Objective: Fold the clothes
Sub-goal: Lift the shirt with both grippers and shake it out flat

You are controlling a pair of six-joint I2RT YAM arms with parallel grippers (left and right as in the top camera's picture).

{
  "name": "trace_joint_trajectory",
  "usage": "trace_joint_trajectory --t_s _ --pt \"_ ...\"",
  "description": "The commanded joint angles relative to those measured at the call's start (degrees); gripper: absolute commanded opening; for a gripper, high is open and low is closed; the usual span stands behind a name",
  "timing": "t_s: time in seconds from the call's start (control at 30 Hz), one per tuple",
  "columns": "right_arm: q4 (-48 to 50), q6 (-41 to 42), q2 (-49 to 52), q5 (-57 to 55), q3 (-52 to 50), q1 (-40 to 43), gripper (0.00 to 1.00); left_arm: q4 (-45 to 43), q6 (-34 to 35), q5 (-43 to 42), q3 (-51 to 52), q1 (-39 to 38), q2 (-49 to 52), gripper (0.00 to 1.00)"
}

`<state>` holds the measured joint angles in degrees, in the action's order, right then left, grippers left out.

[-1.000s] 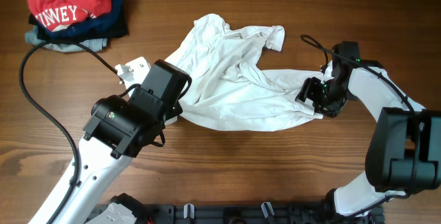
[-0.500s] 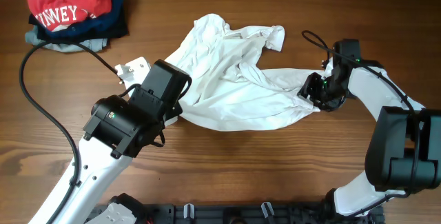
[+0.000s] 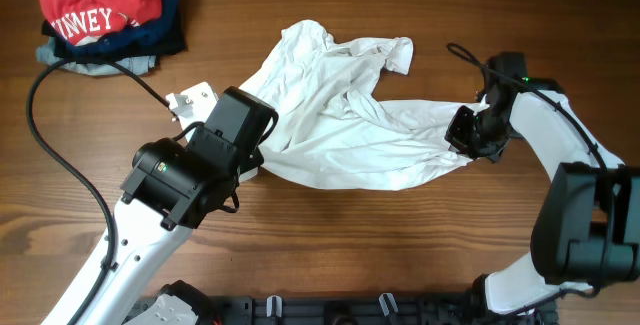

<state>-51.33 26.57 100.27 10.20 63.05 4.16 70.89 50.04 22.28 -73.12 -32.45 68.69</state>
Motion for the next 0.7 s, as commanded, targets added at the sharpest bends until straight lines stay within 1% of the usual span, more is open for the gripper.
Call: trace_joint_trajectory --t_s 0.0,0.07,0.13,0.2,0.3,0.33,0.43,0.57,0.67 --pt "-1.95 1.9 -7.23 -0.46 1.64 -0.09 0.04 -0.61 -0.48 2.56 -0.33 0.11 -0.98 0.04" --pt "-4.59 1.88 -14.84 0.59 2.64 -0.09 0.05 -0.59 -3.26 2.4 -2.03 0.04 -3.52 0.04" --pt "-6.32 1.88 -19.54 0.59 3.8 -0.09 0.04 -0.57 -3.37 2.45 -2.84 0.04 -5.73 0.04" --pt "-9.22 1.97 -28.39 0.59 5.75 -0.09 0.04 -0.15 -3.39 2.23 -2.91 0.04 -9.42 0.04" --pt "-12.26 2.58 -36.74 0.46 7.48 -0.09 0.04 0.5 -3.54 1.99 -2.93 -0.35 -14.45 0.04" --pt "-13.14 2.91 -39.01 0.22 8.35 -0.09 0.04 0.24 -4.61 1.92 -2.99 -1.05 -16.17 0.04" --pt "-16.31 3.39 -43.01 -0.59 12.9 -0.09 0.04 -0.63 -6.88 1.57 -4.22 -3.8 -20.57 0.04" --pt "-21.16 2.21 -44.0 -0.55 23.91 -0.09 0.04 -0.79 -8.83 1.33 -10.45 -9.49 -23.87 0.04" --pt "-25.94 0.39 -42.34 -0.55 36.41 -0.09 0.04 -0.81 -9.64 1.36 -17.66 -12.7 -22.88 0.04"
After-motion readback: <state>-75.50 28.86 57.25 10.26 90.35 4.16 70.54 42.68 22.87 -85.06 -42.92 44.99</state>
